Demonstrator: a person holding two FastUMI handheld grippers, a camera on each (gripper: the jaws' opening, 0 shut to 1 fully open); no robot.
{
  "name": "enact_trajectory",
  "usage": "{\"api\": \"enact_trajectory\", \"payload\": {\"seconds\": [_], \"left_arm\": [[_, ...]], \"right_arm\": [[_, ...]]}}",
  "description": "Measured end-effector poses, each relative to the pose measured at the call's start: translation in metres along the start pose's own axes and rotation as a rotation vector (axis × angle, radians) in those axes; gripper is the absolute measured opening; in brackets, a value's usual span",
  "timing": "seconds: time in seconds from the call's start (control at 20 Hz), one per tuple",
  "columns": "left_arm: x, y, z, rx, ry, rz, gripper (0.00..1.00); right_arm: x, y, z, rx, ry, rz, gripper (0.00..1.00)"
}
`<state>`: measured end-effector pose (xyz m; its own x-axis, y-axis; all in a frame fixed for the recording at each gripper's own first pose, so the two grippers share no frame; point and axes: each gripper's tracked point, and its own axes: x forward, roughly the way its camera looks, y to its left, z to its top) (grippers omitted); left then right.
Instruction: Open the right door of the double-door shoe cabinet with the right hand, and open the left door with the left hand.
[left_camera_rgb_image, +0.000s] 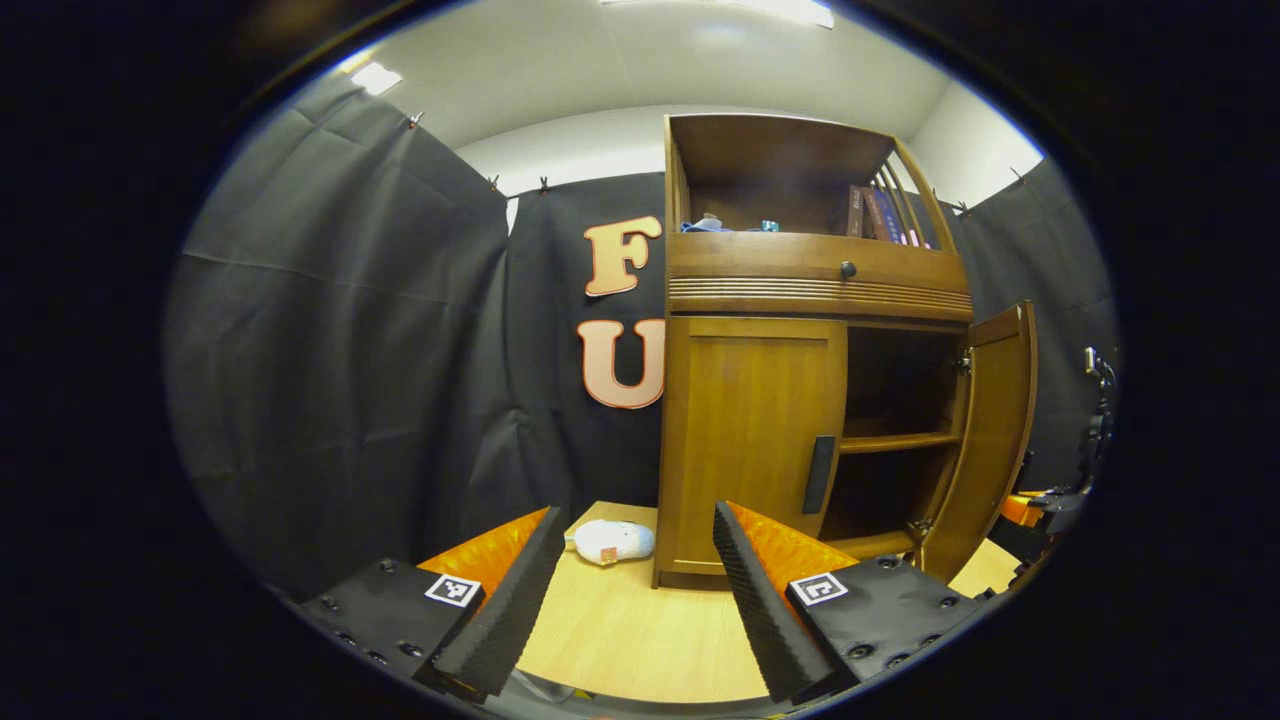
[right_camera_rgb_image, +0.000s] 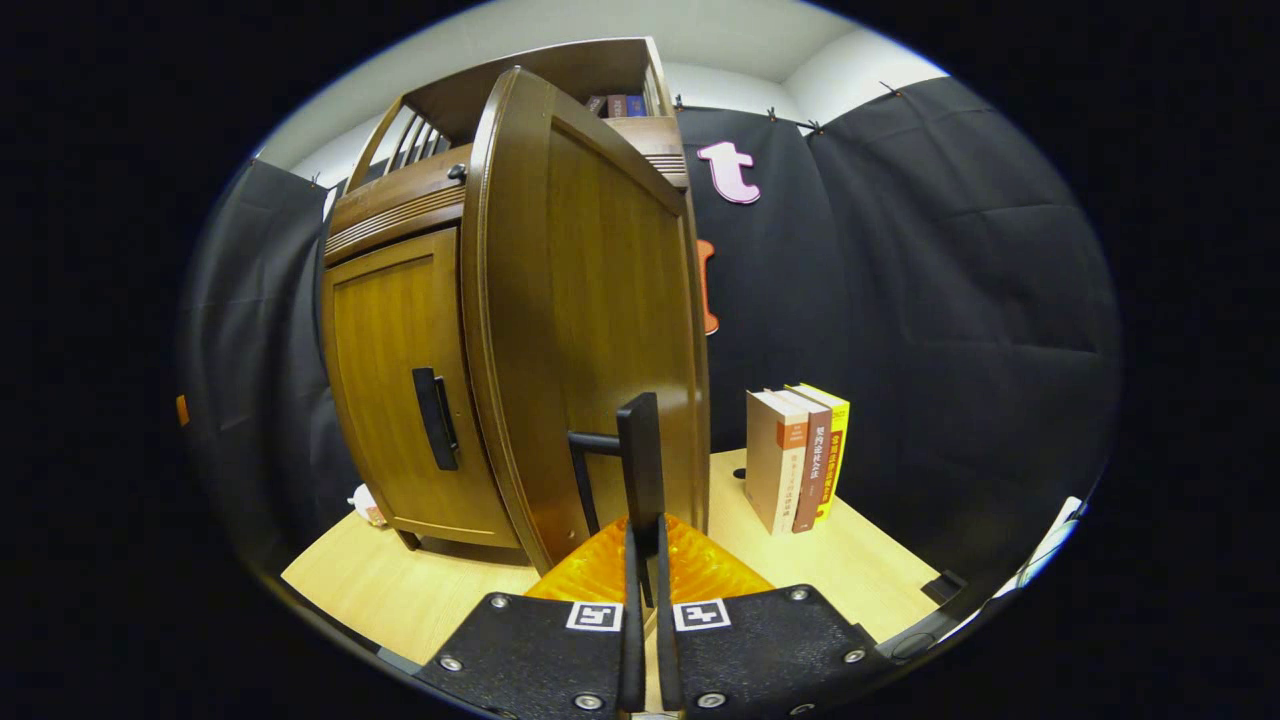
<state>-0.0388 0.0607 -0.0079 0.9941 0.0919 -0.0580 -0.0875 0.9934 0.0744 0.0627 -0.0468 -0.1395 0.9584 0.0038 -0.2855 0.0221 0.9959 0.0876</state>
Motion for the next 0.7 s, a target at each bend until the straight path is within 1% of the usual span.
{"api": "enact_trajectory", "payload": {"seconds": [0.05,0.1,0.15,0.2,0.25,0.3,0.35,0.4,0.65,0.7], "left_arm": [[0.0,-0.007,0.002,0.003,-0.003,-0.004,0.93],[0.0,-0.012,0.002,0.004,-0.004,-0.004,0.96],[0.001,-0.018,0.003,0.004,-0.003,-0.005,0.93],[0.001,-0.026,0.005,0.003,-0.003,-0.009,0.93],[0.0,-0.033,0.005,0.004,-0.001,-0.011,0.93],[0.0,-0.039,0.005,0.006,0.0,-0.009,0.96],[-0.001,-0.044,0.006,0.01,0.001,-0.003,0.93],[-0.002,-0.05,0.007,0.009,-0.001,-0.002,0.93],[-0.001,-0.086,0.011,0.008,-0.009,-0.017,0.93],[0.001,-0.094,0.012,0.0,-0.011,-0.026,0.93]], "right_arm": [[-0.002,-0.01,0.002,0.001,0.001,-0.004,0.04],[-0.004,-0.02,0.003,0.002,0.002,-0.011,0.02],[-0.005,-0.028,0.003,0.002,0.006,-0.015,0.02],[-0.007,-0.034,0.003,0.004,0.009,-0.012,0.01],[-0.007,-0.039,0.003,0.007,0.013,-0.005,0.07],[-0.006,-0.045,0.003,0.007,0.015,0.0,0.07],[-0.007,-0.05,0.004,0.004,0.016,0.006,0.01],[-0.008,-0.055,0.006,0.003,0.017,0.013,0.01],[-0.007,-0.075,0.007,0.018,0.028,0.069,0.01],[-0.006,-0.08,0.008,0.026,0.031,0.079,0.06]]}}
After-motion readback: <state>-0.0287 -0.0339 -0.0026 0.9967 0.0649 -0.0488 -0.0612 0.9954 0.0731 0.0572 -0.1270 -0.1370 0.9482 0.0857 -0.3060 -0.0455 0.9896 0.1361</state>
